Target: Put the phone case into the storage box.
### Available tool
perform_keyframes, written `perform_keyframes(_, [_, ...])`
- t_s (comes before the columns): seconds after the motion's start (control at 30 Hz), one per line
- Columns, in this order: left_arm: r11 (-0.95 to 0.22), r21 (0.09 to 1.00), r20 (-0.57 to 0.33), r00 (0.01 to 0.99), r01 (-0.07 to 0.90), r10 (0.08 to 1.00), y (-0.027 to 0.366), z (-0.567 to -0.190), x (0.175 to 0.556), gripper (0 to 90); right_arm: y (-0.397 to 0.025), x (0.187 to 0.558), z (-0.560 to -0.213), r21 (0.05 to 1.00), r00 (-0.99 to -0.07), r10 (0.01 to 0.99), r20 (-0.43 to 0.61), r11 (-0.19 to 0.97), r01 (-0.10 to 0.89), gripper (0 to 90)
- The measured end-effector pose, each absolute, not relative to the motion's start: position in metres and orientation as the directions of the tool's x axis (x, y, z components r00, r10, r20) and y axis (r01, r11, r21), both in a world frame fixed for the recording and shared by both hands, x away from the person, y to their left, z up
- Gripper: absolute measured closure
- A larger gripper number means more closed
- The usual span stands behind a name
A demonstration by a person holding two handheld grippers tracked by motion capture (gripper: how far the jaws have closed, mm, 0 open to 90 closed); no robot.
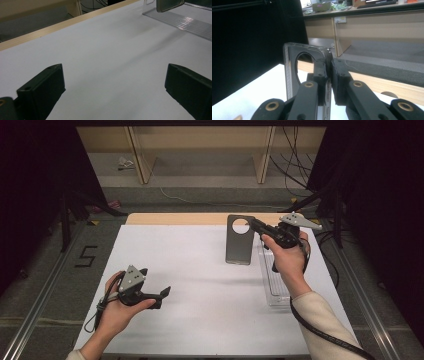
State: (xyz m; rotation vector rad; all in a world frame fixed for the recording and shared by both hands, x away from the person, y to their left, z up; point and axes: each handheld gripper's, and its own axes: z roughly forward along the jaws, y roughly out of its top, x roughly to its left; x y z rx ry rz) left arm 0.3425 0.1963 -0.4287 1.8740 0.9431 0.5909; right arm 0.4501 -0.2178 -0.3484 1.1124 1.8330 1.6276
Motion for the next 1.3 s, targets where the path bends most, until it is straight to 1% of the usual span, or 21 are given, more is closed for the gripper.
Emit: perform_keyframes(1.3, [-0.283, 0.892, 0.015, 0.603, 0.353, 0.798, 0.196, -0.429, 0.342, 2.9, -0.233, 0.452, -0.343, 0.964, -0.546, 0.818, 0.182, -0.039, 0.264, 83.5])
